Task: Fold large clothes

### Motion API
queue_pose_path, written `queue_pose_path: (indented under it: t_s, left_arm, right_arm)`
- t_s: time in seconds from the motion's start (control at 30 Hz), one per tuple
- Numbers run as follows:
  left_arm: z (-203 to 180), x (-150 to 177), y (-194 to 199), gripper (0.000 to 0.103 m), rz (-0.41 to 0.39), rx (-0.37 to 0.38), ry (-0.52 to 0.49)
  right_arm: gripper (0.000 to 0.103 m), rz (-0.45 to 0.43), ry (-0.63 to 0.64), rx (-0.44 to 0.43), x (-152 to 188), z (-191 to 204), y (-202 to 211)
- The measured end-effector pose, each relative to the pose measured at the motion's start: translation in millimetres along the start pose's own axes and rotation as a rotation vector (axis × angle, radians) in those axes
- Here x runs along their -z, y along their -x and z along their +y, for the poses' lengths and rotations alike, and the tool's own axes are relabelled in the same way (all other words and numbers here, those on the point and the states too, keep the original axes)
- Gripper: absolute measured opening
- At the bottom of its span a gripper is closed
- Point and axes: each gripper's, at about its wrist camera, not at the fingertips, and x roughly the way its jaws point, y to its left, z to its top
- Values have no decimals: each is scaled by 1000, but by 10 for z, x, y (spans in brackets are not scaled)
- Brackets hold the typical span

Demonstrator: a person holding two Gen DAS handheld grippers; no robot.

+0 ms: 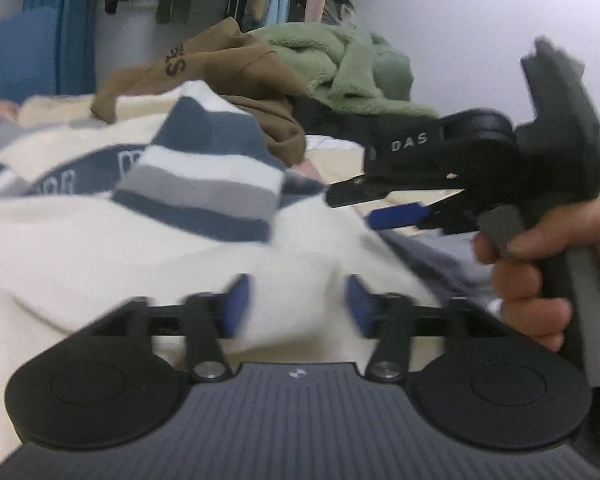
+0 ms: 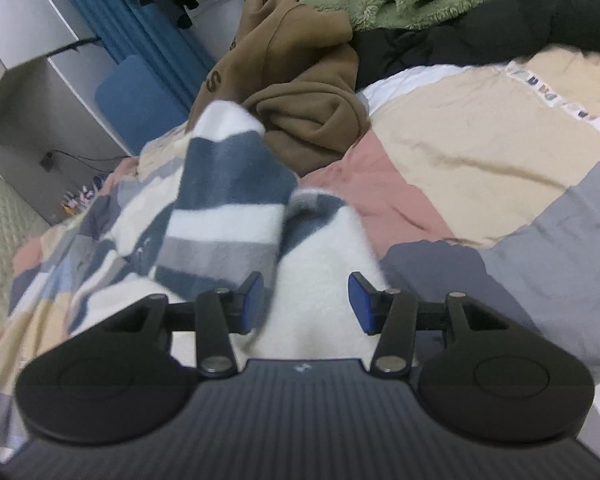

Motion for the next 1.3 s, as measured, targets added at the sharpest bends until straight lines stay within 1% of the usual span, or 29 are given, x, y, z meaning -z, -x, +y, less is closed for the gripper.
queue_pose_path:
  t_s: [0.03,0.07,0.1,0.2,0.27,0.33,0.43,0.47,0.53,0.57,0.63,0.7,0.73,0.8,0.87,0.9,0.93,0.97,1.0,1.03,1.07,1.1,1.13,1.2,1.27,1.3]
  left_arm:
    - [4,-15,14,69,1,9,11]
    - [21,-30,58,69,-1,17,26]
    - [53,-53,117,70,-12,26,50]
    - [211,-110,310,73,-61,56,146]
    - [371,-193,425,74,-96,35,210]
    - [615,-241,522,74,-126,-10,294]
    - [1073,-271,599,74,-152,-112,449]
    - [1237,-265,606,74,-152,-158,506]
    - [1580,-205,620,74,-156,-275,641]
    - [1720,-170,617,74,-167,-313,701]
    - [2011,-93,584,73,-178,-352,813]
    - [2187,-42,515,73,-186,-374,876]
    - [2259,-37,471,73,-182,-372,893]
    - [2361,-10,375,73,-165,-347,914]
    - [2380,-11,300,71,-149,-326,908]
    - [2386,-30,252,63,-145,-316,904]
    - [2372,-19,217,51,-141,-303,901]
    - [2380,-22,190,46,-138,-286,902]
    - [2397,-28,164,36,-136,-273,904]
    - [2399,-31,150,25,-137,-268,896]
    - [2387,-53,131,23,-139,-269,879]
    - [2381,-74,153,18,-147,-275,862]
    - [2384,-92,196,15,-163,-273,858]
    - [2403,-113,323,15,-206,-263,872]
    - [2390,-128,449,14,-231,-287,861]
    - [2389,-131,499,14,-242,-310,847]
  right_arm:
    - [51,10,-3,-11,3,0,-3]
    - [54,20,-1,-18,12,10,-10]
    - [59,31,3,-29,27,23,-17]
    - [60,69,-10,-55,72,50,-56]
    - [60,94,-33,-84,92,47,-86]
    - [60,119,-46,-103,111,51,-113]
    - [60,172,-64,-129,179,66,-178]
    - [60,190,-67,-134,203,74,-202]
    - [59,232,-69,-140,261,98,-256]
    - [58,244,-66,-142,280,105,-274]
    - [57,262,-55,-132,311,118,-316]
    - [57,272,-48,-123,323,120,-350]
    - [57,275,-49,-123,325,109,-357]
    - [54,284,-45,-115,324,100,-384]
    - [53,292,-50,-119,330,90,-400]
    - [52,297,-51,-123,329,87,-414]
    - [50,305,-47,-129,326,95,-432]
    - [40,315,-38,-136,327,109,-449]
    - [29,323,-27,-140,337,134,-460]
    - [23,331,-16,-147,347,160,-469]
    - [14,338,-2,-158,362,193,-479]
    - [12,332,17,-160,371,227,-473]
    - [11,315,49,-157,372,273,-450]
    - [10,275,96,-168,349,340,-383]
    - [9,227,108,-206,301,379,-291]
    - [9,201,121,-231,274,409,-231]
